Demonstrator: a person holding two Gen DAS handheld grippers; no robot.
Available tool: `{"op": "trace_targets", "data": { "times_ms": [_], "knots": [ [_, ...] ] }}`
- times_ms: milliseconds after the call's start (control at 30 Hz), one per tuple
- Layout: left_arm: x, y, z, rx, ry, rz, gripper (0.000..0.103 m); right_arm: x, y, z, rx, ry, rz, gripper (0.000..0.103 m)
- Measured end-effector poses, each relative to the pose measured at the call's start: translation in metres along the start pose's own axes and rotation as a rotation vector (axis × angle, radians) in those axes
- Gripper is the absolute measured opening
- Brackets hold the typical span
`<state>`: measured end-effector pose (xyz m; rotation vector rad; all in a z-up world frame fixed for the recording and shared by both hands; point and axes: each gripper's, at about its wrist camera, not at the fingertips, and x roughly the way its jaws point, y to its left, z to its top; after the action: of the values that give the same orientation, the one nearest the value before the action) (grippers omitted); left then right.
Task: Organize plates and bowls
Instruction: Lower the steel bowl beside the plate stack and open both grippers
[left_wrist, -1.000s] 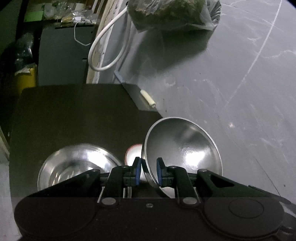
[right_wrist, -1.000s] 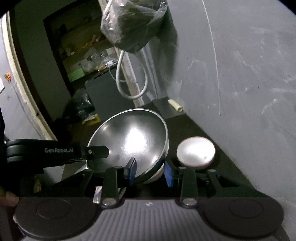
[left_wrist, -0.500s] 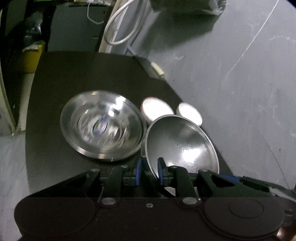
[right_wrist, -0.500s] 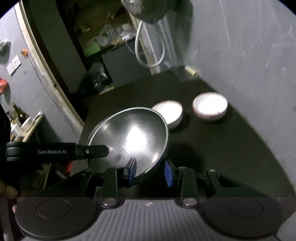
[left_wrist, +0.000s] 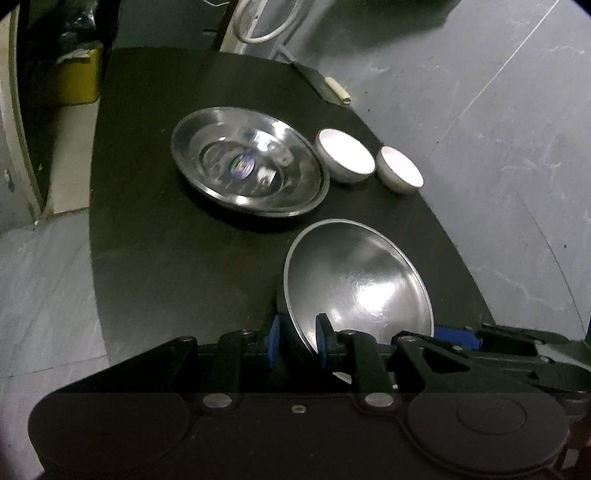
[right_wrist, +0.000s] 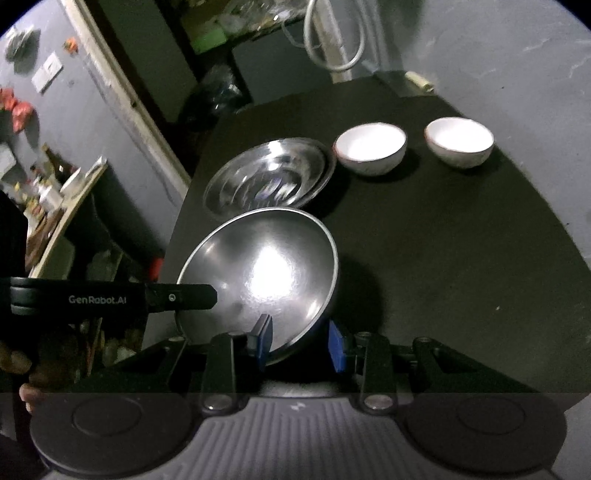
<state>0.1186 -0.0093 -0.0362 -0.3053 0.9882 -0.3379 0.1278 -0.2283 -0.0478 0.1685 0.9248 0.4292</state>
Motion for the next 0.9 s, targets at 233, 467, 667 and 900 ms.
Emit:
{"op": "trace_targets", "data": {
  "times_ms": [233, 467, 667, 900],
  "knots": [
    [-0.004, 0.01, -0.007, -0.021, 0.023, 0.027, 0.022, 0.006, 0.011, -0.003, -0.032, 0.041, 0.017, 0.037],
    [-0.003, 0.016, -0.012, -0.049, 0.032, 0.034, 0.022, 0.011, 0.014, -0.004, -0.043, 0.065, 0.014, 0.037],
    [-0.002, 0.018, -0.013, -0.056, 0.028, 0.034, 0.025, 0.011, 0.014, -0.003, -0.04, 0.064, 0.016, 0.039],
    [-0.016, 0.029, -0.012, -0.081, -0.008, 0.106, 0.057, 0.005, 0.005, -0.004, 0.001, 0.026, -0.004, 0.053]
  ]
}}
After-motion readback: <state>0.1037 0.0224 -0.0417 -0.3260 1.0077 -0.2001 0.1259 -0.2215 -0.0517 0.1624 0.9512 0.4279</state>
